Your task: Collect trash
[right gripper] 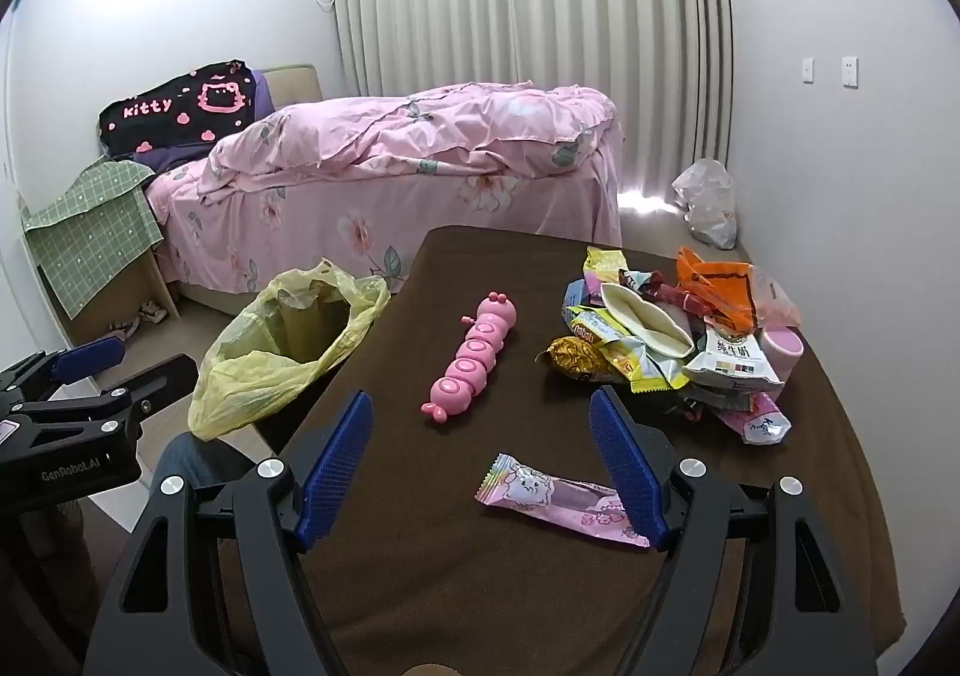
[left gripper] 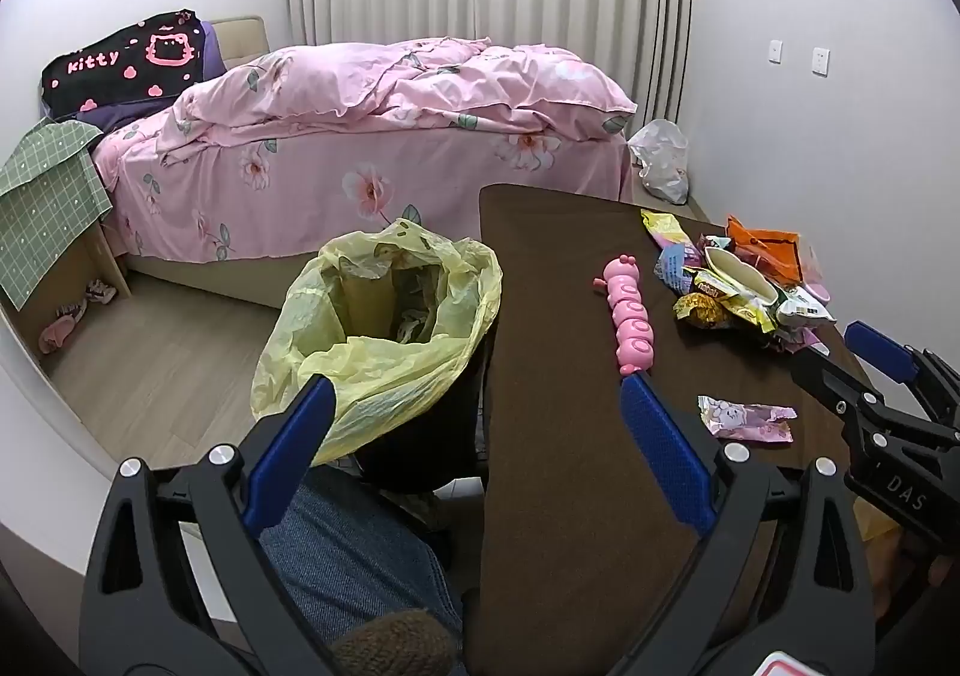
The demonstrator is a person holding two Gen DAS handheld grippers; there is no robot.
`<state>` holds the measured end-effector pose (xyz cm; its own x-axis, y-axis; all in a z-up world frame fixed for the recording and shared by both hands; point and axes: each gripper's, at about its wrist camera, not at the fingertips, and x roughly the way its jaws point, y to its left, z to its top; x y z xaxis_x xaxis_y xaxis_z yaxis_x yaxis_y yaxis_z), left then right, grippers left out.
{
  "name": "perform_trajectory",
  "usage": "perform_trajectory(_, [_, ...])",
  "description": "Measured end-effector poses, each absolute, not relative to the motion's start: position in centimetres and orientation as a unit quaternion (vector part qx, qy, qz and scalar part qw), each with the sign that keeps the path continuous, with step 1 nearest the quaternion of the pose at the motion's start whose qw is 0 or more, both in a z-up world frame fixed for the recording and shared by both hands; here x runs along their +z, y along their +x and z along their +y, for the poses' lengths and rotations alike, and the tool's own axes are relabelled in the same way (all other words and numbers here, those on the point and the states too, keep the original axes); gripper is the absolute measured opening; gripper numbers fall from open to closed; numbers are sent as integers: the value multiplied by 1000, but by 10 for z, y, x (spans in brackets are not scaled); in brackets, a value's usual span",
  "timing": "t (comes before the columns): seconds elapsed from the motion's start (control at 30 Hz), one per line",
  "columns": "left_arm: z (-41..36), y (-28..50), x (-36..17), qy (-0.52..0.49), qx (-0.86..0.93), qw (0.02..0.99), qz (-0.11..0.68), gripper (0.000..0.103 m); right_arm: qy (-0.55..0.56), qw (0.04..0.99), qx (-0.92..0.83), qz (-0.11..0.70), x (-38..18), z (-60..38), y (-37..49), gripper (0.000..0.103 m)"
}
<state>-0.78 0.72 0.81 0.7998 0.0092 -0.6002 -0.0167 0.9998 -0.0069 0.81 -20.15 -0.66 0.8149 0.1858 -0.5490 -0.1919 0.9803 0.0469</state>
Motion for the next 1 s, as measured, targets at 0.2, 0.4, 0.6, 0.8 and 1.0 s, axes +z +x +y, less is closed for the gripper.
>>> perform_trajectory(0.2, [7,-8,8,-6,6,948,317,91,-3,953,99,288,-6,-202,8,71])
perform_trajectory(0.4, [9,-8,8,-6,6,948,317,91,-5,953,98,286,-7,-202,8,71])
perform_trajectory(0.6, [9,-8,8,-7,6,948,317,91,-2,953,100,288,-8,-203,9,71])
perform_trajectory(0.8, [9,-6,6,-8,2,948,317,91,-12,956,86,279,0,-205,7,71])
perform_trajectory(1.0, [-6,9,-8,-2,-33,948,318,91,-7,962,28,271,-11,-253,15,71])
